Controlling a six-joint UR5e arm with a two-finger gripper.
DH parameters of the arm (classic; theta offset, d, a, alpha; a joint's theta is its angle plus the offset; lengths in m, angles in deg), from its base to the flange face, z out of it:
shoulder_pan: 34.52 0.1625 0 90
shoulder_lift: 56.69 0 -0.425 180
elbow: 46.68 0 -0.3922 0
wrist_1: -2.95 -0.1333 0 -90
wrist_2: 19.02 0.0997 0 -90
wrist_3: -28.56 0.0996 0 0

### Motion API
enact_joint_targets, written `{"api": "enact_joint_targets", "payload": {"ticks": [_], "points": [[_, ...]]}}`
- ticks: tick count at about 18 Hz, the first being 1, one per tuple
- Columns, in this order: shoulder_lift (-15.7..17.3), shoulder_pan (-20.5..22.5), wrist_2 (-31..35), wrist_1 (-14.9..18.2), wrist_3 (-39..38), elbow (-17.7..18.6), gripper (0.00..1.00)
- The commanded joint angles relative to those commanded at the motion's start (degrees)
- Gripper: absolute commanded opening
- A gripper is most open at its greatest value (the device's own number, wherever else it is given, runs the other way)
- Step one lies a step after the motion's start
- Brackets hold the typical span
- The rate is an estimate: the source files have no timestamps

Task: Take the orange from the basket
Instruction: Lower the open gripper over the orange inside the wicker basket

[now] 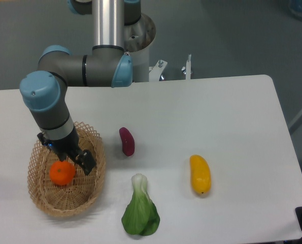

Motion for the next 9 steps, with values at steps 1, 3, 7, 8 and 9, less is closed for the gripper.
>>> {"api": "enact_joint_targets", "payload": {"ticks": [1,3,7,8,9], "points": [[-0.08,0.0,0.17,0.01,0.0,0.52,1.0],[0.0,0.09,-0.09,0.01,0.0,0.53,1.0],[0.27,0.35,-0.18,-0.08,0.0,0.18,1.0],[0.18,0.35,-0.09,-0.08,0.0,0.0,1.0],[0.18,0.35,-0.17,-0.08,0.0,0.0,1.0]]}}
